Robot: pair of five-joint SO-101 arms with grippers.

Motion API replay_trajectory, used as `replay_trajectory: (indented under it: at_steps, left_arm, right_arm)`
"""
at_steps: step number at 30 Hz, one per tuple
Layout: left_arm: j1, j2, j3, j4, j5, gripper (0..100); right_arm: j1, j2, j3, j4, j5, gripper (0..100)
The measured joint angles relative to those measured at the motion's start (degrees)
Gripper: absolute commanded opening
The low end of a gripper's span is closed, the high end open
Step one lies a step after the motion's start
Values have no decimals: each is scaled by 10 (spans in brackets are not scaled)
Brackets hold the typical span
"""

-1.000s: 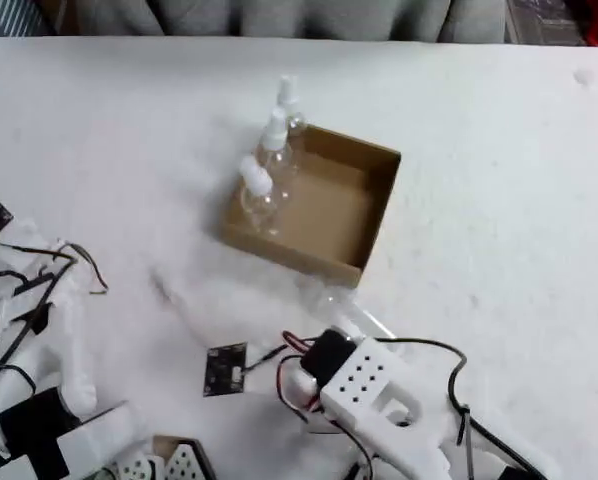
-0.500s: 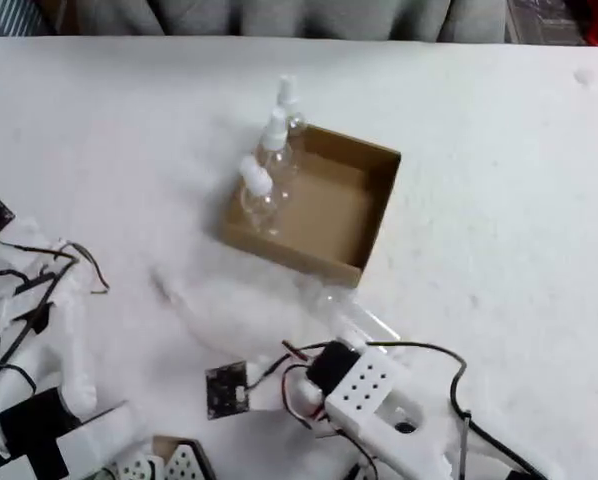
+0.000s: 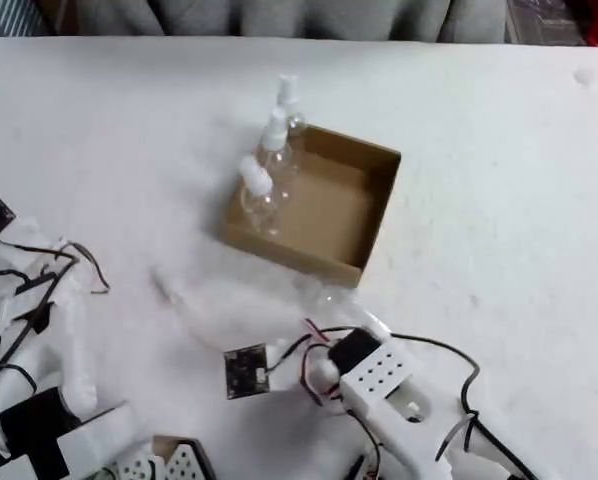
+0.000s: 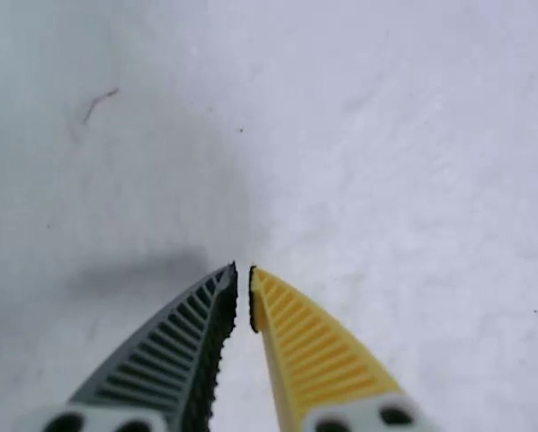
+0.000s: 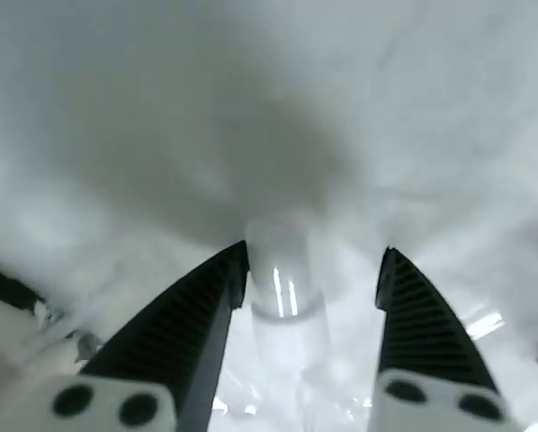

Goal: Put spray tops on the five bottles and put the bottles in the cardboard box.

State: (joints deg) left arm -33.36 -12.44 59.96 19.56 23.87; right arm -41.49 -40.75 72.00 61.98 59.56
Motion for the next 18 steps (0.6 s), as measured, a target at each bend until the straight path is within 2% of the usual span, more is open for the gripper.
replay_trajectory:
  at_steps: [7,13,18]
  left_arm:
    - [0,0,0,0,0,24]
    - [0,0,0,0,0,24]
    - [0,0,0,0,0,24]
  right_arm:
    - [1,-4,-7,21,5,191]
    - [2,0,-10,22,5,8]
    - [8,0,-11,12,9,15]
